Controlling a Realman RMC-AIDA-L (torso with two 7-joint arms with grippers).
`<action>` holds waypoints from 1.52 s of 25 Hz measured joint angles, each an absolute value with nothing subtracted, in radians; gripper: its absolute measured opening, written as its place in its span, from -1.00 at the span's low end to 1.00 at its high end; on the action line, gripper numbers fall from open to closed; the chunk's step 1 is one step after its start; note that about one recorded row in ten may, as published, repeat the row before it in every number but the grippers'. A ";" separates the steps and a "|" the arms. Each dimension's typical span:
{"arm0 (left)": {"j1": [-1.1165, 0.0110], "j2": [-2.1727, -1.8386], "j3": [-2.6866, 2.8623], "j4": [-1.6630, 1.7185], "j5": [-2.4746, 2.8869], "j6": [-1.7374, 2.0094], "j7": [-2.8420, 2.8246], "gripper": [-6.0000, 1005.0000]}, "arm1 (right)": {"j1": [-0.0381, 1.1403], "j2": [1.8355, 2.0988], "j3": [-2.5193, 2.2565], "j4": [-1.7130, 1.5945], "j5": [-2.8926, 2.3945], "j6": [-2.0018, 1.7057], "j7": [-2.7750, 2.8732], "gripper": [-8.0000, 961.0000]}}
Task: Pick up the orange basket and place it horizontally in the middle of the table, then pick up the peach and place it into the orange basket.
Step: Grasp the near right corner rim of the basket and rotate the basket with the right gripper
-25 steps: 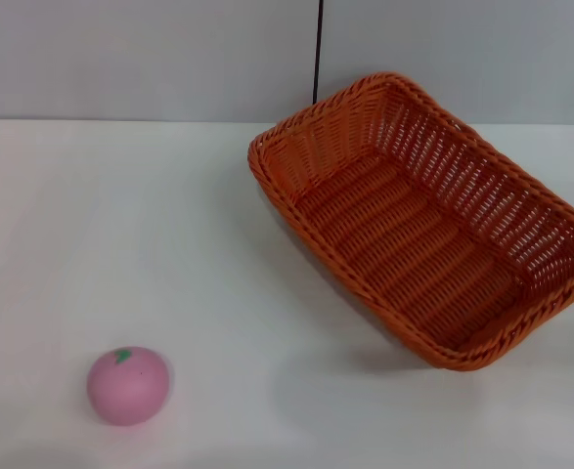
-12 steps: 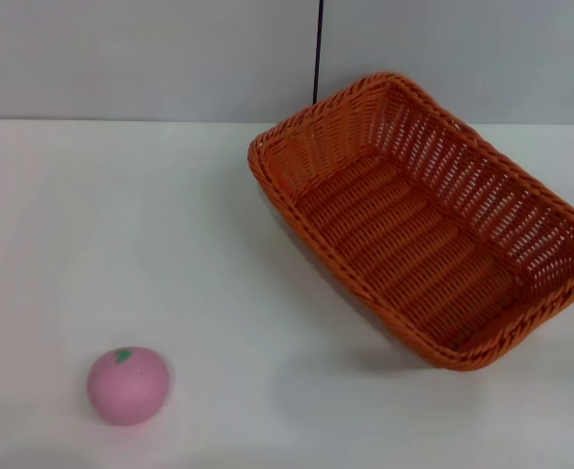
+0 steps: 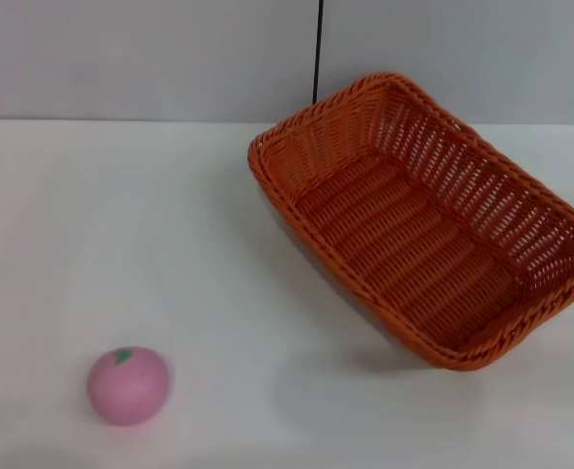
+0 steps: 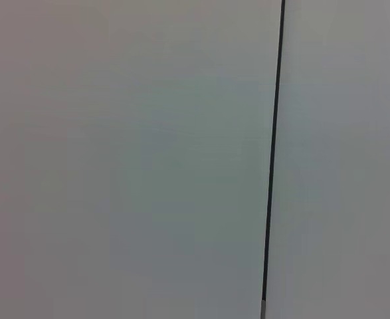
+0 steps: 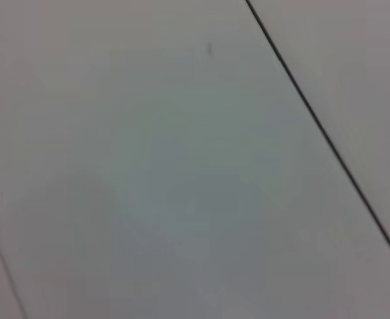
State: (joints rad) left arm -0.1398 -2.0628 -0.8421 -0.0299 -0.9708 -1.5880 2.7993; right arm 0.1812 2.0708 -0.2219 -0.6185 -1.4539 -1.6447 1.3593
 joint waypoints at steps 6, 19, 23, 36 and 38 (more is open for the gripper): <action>-0.129 -2.063 -0.841 -0.028 -0.970 -1.587 2.799 0.58 | 0.235 2.029 -0.222 -1.005 -1.685 -1.660 1.850 0.33; -0.117 -2.071 -0.839 -0.100 -0.970 -1.587 2.795 0.58 | 0.554 1.892 -0.279 -1.149 -2.295 -1.774 2.297 0.33; -0.112 -2.072 -0.839 -0.119 -0.969 -1.584 2.793 0.58 | 0.619 1.888 -0.464 -1.050 -2.360 -1.685 2.324 0.32; -0.117 -2.073 -0.839 -0.120 -0.970 -1.573 2.767 0.58 | 0.701 1.925 -0.669 -0.839 -2.365 -1.471 2.322 0.31; -0.120 -2.072 -0.839 -0.120 -0.972 -1.569 2.767 0.58 | 0.707 1.944 -0.702 -0.825 -2.365 -1.427 2.322 0.31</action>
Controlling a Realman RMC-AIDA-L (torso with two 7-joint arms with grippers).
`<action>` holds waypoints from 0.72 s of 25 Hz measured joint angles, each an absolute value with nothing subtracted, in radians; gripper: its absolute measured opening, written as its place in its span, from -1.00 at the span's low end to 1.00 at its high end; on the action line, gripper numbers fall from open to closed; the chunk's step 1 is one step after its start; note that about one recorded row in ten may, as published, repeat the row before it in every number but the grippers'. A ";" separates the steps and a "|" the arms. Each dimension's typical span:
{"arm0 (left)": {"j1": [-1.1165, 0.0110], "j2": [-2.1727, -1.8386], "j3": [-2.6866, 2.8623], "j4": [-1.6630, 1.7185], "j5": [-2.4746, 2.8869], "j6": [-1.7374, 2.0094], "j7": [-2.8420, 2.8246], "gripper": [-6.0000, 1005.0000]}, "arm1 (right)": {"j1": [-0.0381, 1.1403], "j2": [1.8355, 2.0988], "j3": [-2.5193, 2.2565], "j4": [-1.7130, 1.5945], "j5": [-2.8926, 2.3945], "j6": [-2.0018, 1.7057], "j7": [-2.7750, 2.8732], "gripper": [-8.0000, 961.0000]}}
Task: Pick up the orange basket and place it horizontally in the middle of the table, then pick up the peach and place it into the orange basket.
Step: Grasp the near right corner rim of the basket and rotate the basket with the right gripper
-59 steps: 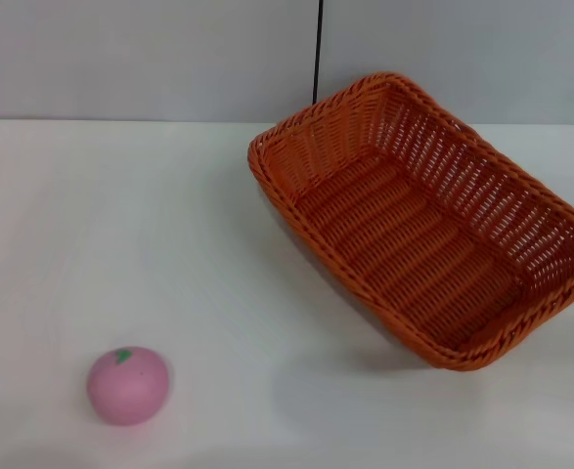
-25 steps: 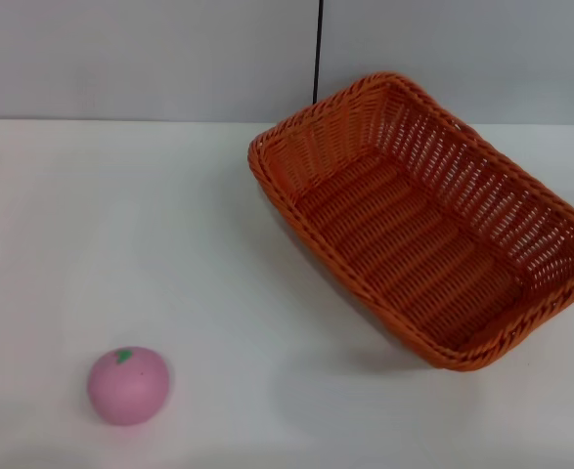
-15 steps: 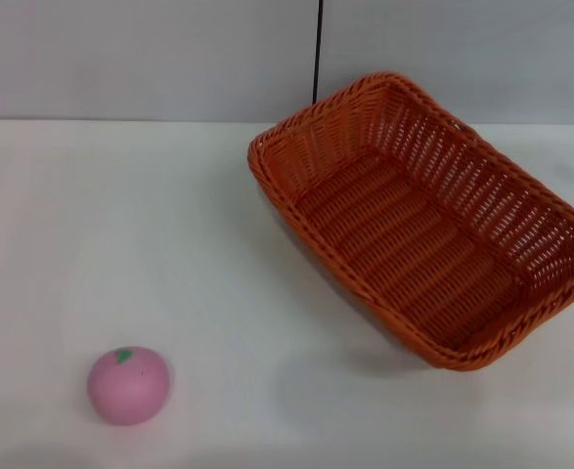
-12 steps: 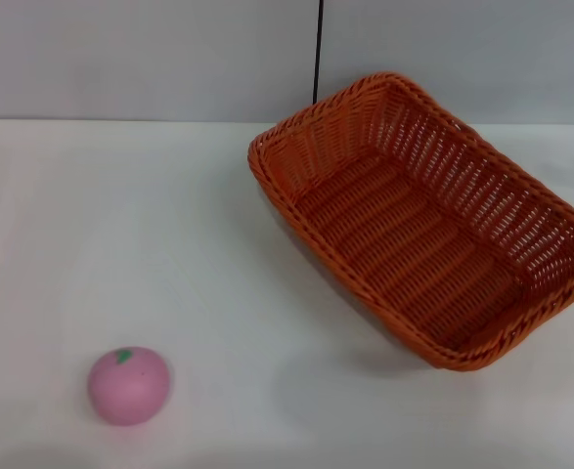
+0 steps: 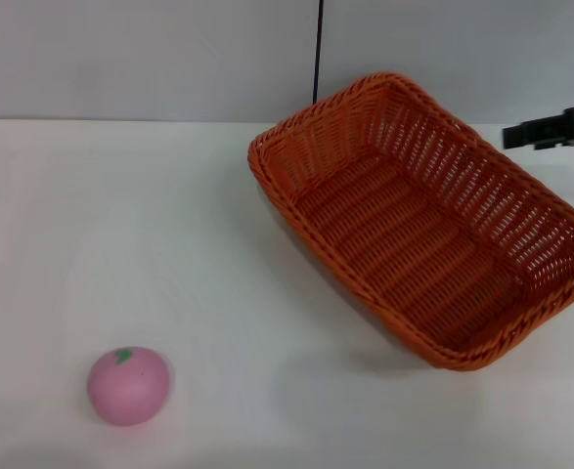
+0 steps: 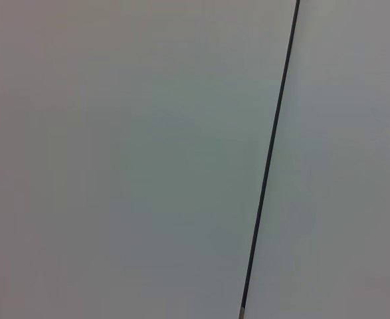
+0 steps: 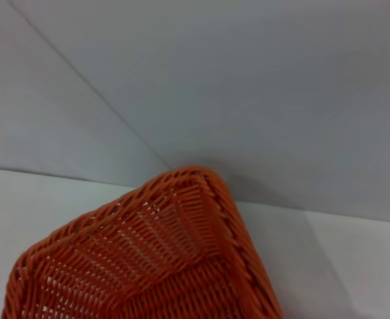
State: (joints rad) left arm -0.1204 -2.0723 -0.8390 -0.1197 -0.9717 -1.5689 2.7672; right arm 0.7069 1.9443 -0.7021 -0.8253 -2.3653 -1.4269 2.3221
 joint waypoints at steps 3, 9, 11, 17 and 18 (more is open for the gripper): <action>-0.121 -2.071 -0.839 -0.120 -0.973 -1.569 2.767 0.58 | 0.710 1.953 -0.712 -0.815 -2.365 -1.405 2.322 0.31; -0.112 -2.071 -0.841 -0.120 -0.973 -1.569 2.767 0.58 | 0.721 1.981 -0.714 -0.770 -2.364 -1.338 2.312 0.30; -0.108 -2.071 -0.841 -0.120 -0.973 -1.569 2.767 0.58 | 0.727 1.986 -0.715 -0.739 -2.361 -1.312 2.295 0.30; -0.098 -2.071 -0.840 -0.120 -0.970 -1.572 2.767 0.58 | 0.754 2.008 -0.725 -0.663 -2.357 -1.244 2.255 0.30; -0.097 -2.071 -0.840 -0.120 -0.970 -1.573 2.767 0.58 | 0.757 2.009 -0.734 -0.656 -2.358 -1.234 2.254 0.30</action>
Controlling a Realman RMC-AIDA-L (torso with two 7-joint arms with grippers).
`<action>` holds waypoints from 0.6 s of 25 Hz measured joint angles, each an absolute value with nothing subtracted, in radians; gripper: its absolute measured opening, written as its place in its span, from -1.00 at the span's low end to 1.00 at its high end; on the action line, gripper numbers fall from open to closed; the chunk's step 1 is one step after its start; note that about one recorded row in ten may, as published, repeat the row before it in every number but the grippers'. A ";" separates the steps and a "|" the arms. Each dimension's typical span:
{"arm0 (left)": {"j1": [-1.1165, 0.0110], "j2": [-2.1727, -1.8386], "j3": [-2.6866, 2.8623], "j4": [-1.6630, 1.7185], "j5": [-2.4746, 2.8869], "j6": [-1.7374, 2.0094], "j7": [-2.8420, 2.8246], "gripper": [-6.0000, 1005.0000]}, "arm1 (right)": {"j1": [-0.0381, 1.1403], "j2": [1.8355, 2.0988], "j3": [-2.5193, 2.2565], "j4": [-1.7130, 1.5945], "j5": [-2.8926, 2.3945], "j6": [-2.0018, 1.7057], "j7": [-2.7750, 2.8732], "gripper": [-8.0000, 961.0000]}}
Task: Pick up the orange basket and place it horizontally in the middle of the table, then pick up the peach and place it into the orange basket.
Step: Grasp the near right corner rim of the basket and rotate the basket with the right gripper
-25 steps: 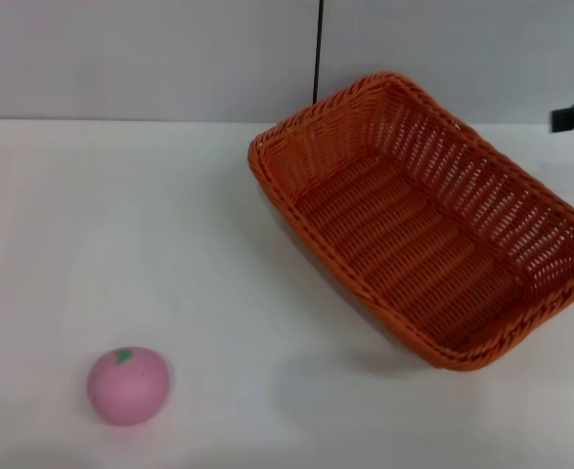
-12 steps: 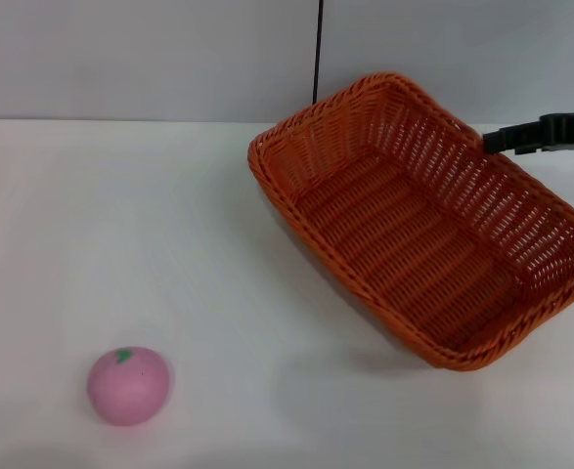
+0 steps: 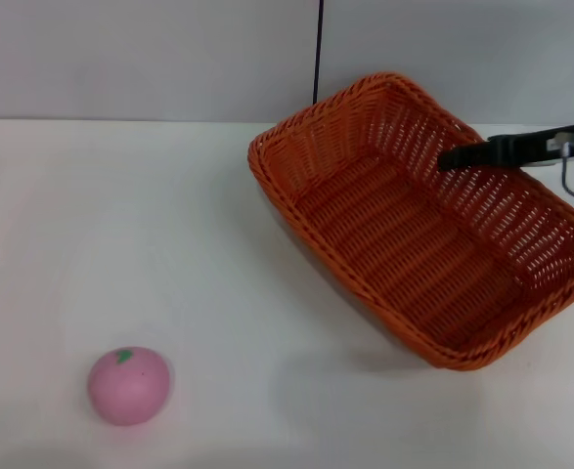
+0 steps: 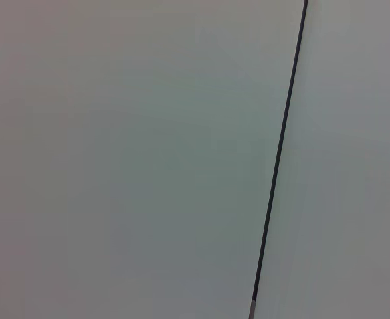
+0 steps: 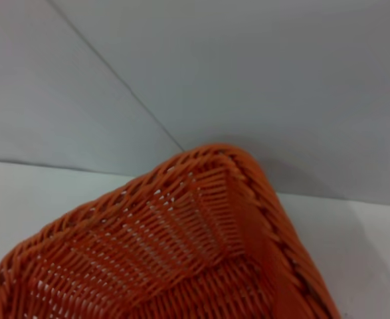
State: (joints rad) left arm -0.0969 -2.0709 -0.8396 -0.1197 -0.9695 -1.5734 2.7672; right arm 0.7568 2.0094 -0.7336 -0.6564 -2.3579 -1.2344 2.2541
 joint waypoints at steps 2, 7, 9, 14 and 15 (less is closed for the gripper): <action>-0.093 -2.071 -0.839 -0.120 -0.969 -1.576 2.767 0.58 | 0.760 2.012 -0.761 -0.649 -2.356 -1.218 2.254 0.30; -0.088 -2.070 -0.839 -0.120 -0.969 -1.578 2.767 0.57 | 0.757 2.014 -0.767 -0.648 -2.355 -1.217 2.258 0.14; -0.088 -2.070 -0.839 -0.120 -0.969 -1.578 2.767 0.57 | 0.756 2.014 -0.767 -0.647 -2.356 -1.217 2.258 0.07; -0.090 -2.069 -0.840 -0.120 -0.969 -1.578 2.767 0.57 | 0.749 2.019 -0.768 -0.657 -2.356 -1.223 2.236 -0.15; -0.091 -2.068 -0.841 -0.120 -0.969 -1.579 2.767 0.57 | 0.748 2.019 -0.768 -0.660 -2.356 -1.226 2.229 -0.22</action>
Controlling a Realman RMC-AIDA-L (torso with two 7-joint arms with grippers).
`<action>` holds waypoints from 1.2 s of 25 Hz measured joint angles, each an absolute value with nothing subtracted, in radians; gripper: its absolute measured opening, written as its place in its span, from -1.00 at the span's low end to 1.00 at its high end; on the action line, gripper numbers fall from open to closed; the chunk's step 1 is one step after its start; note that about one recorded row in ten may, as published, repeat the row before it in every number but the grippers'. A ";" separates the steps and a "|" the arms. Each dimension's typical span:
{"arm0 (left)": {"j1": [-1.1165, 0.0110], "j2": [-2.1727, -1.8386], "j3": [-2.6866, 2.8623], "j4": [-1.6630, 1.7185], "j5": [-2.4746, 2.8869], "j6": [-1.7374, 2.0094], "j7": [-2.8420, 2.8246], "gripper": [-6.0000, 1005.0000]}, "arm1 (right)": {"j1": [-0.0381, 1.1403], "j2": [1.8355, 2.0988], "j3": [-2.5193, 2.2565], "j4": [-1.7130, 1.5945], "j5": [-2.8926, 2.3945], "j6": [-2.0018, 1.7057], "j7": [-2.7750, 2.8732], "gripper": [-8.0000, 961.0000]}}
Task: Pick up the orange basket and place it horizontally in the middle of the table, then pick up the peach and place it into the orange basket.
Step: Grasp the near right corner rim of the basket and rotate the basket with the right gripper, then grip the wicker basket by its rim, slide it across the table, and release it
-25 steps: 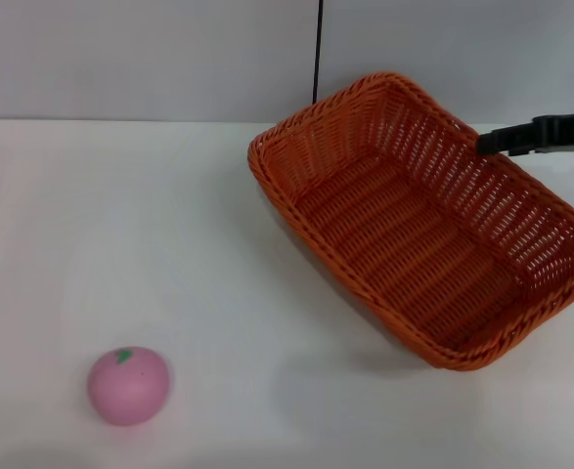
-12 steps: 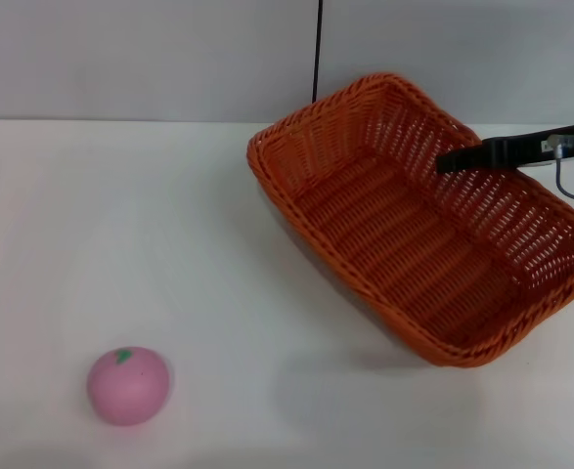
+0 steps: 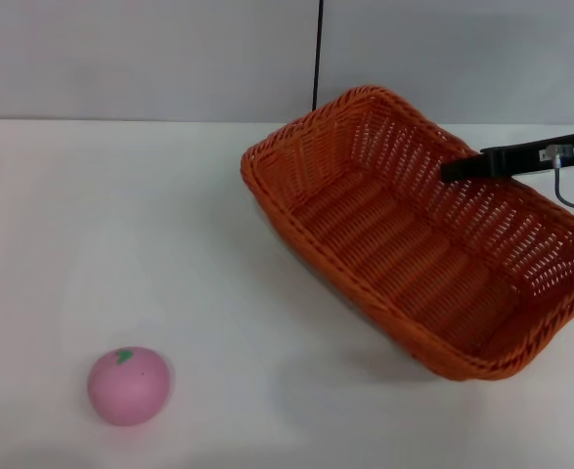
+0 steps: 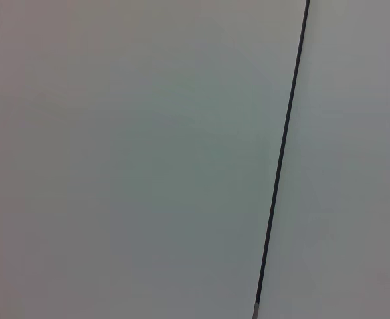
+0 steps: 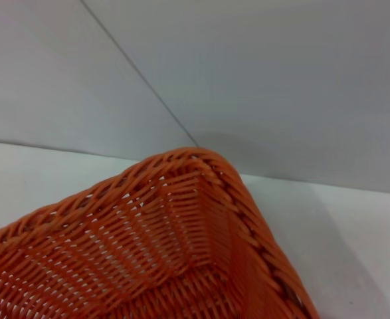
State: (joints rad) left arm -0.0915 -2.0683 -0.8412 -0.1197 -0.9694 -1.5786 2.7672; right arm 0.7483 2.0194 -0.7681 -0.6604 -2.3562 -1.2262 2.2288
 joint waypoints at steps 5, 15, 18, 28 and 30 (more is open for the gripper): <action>-0.093 -2.067 -0.842 -0.118 -0.969 -1.578 2.767 0.57 | 0.744 2.024 -0.769 -0.708 -2.356 -1.265 2.191 -0.39; -0.075 -2.068 -0.841 -0.106 -0.969 -1.611 2.769 0.57 | 0.760 2.001 -0.768 -0.836 -2.356 -1.450 2.070 -0.65; -0.065 -2.069 -0.840 -0.109 -0.969 -1.628 2.770 0.57 | 0.788 1.980 -0.773 -0.832 -2.359 -1.516 2.005 -0.66; 0.000 -2.070 -0.786 -0.106 -0.968 -1.707 2.775 0.57 | 0.793 1.984 -0.879 -0.905 -2.363 -1.562 1.764 -0.66; 0.011 -2.070 -0.770 -0.108 -0.968 -1.716 2.775 0.57 | 0.791 2.000 -0.884 -0.917 -2.364 -1.555 1.708 -0.66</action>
State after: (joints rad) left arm 0.0114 -2.0699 -0.7701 -0.1081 -0.9681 -1.7156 2.7752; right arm 0.7914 1.9996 -0.8841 -0.9172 -2.3643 -1.5546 1.7084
